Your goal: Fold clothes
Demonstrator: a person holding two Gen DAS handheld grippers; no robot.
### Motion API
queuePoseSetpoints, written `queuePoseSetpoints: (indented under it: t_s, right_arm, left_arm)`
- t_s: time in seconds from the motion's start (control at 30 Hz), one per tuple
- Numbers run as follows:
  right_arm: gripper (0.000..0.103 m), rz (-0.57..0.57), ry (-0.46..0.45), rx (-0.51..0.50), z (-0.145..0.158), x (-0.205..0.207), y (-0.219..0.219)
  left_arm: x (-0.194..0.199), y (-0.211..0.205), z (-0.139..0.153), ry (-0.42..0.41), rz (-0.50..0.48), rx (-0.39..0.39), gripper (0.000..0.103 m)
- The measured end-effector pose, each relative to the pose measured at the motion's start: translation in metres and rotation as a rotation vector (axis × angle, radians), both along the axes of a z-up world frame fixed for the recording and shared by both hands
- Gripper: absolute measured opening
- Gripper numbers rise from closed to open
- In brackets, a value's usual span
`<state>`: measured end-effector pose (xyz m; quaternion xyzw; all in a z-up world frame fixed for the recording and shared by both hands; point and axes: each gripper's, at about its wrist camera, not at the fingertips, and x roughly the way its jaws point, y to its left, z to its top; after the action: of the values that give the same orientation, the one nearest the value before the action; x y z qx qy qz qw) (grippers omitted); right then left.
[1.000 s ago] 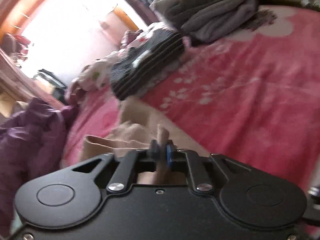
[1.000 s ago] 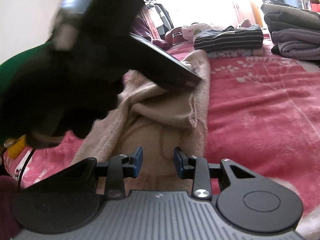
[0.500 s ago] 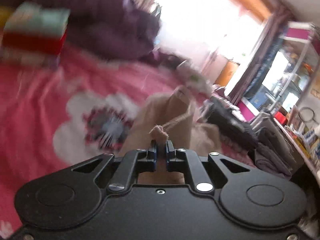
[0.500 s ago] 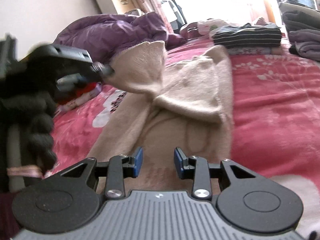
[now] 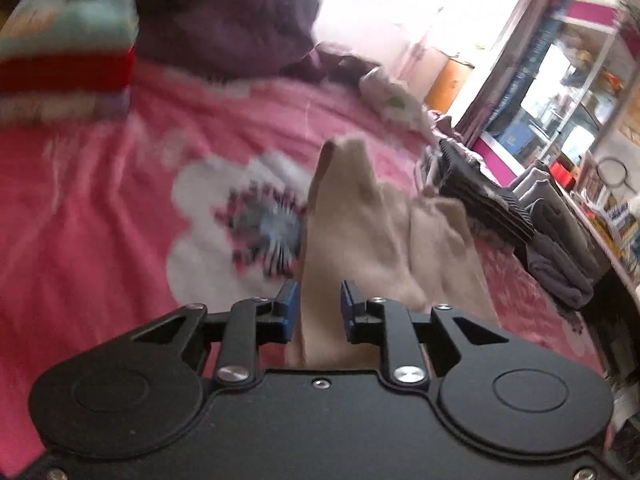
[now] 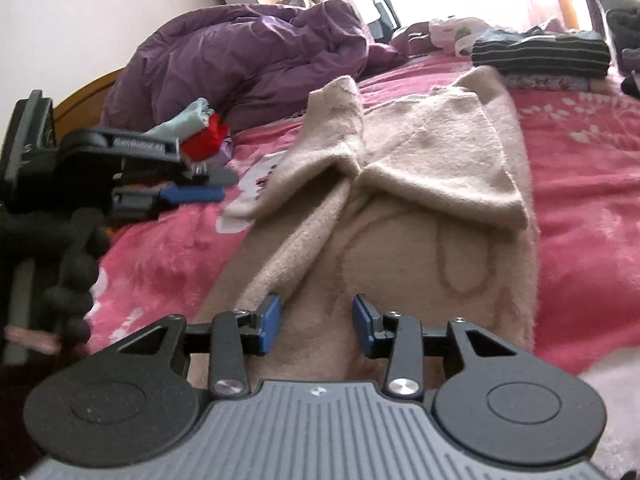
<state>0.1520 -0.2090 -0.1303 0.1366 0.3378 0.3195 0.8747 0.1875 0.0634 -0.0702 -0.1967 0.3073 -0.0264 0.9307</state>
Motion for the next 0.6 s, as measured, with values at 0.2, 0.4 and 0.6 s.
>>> queuePoseSetpoints:
  t_s: [0.2,0.4,0.6]
  right_arm:
    - [0.056,0.024,0.050,0.063,0.004,0.012,-0.001]
    - [0.055,0.036,0.067,0.064,0.001,0.018,0.008]
    - [0.012,0.039,0.060,0.011,-0.006,0.020,0.019]
  left_arm:
    - [0.064,0.006,0.003,-0.075,-0.093,0.012,0.048]
    - [0.114,0.010,-0.019,-0.065,-0.163,0.030,0.049]
    - [0.134,0.016,-0.033,-0.059,-0.185,-0.007,0.009]
